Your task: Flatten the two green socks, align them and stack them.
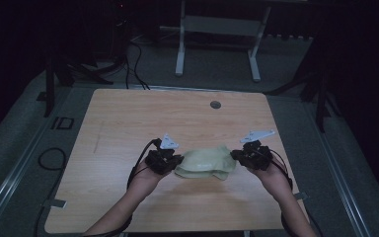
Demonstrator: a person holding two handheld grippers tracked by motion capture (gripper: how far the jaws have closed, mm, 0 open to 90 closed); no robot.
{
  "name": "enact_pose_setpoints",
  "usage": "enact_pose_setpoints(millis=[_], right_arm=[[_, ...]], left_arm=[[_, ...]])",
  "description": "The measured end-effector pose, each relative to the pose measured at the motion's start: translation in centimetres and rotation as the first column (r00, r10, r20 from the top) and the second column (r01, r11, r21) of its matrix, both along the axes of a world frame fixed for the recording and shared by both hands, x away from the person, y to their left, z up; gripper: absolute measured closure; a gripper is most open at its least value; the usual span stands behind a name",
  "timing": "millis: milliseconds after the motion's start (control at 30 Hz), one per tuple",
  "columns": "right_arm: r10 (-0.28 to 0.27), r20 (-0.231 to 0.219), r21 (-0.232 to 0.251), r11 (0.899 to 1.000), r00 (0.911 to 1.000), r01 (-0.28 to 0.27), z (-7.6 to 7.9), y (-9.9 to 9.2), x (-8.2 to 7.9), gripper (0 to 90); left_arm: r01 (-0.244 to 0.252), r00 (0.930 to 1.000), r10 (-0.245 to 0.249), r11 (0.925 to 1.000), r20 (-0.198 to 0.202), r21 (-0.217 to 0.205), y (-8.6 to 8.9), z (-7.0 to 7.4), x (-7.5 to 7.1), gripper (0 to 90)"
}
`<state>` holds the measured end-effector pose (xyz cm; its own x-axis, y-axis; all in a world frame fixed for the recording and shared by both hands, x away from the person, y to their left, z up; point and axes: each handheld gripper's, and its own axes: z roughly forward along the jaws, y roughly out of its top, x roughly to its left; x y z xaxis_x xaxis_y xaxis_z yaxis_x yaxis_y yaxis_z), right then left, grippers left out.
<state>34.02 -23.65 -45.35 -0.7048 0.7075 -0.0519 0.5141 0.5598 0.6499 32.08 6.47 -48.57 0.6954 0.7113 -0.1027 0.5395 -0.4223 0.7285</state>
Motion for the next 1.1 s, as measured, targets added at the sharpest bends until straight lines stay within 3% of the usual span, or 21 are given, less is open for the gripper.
enact_pose_setpoints(millis=[700, 1100], right_arm=[[-0.022, -0.11, -0.062, 0.998, 0.9937, 0.015, -5.2, 0.7, 2.1, 83.6], [-0.039, -0.146, -0.086, 0.996, 0.9885, 0.027, -7.6, 0.8, 2.7, 83.2]], left_arm=[[-0.015, 0.9954, 0.019, 0.999, -0.094, 0.043, -0.3, -4.8, 1.3, 88.2], [-0.03, 0.9932, 0.038, 0.9965, -0.11, 0.078, -0.4, -6.6, 2.0, 87.9]])
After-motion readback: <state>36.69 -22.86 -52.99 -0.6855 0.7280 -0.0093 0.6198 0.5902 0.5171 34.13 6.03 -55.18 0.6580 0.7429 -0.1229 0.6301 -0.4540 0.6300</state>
